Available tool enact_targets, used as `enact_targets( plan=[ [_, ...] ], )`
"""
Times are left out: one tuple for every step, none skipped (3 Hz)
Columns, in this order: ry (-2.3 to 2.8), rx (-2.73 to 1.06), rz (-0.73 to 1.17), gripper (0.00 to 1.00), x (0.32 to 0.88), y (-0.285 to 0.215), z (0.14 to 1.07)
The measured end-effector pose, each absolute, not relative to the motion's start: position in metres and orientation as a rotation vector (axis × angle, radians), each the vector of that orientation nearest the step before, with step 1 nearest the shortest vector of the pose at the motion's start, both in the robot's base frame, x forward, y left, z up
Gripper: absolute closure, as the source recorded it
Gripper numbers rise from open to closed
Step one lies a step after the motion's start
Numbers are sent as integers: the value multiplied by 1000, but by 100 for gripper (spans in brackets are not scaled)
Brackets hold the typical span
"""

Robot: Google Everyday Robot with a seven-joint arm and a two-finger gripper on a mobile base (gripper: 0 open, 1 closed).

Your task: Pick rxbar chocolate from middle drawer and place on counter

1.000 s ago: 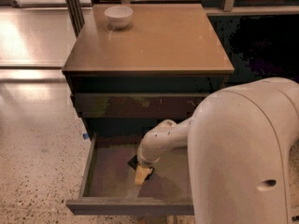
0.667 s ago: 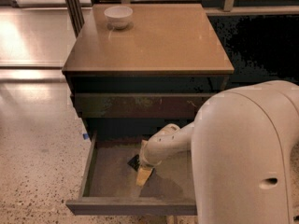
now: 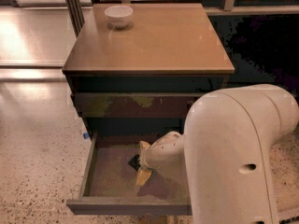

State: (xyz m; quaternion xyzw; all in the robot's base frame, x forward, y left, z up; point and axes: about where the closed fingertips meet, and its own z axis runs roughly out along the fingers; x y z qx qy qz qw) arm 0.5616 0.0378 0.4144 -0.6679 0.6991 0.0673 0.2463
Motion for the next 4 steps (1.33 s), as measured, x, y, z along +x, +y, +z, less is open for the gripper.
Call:
enact_targets(
  plan=[
    [1907,-1822,184,0,562,38,414],
    [1900,-1777,203,0,559,34,410],
    [1876,-1740,195,0,569,25,381],
    [1875,-1734,199,0,571,25,375]
  ],
)
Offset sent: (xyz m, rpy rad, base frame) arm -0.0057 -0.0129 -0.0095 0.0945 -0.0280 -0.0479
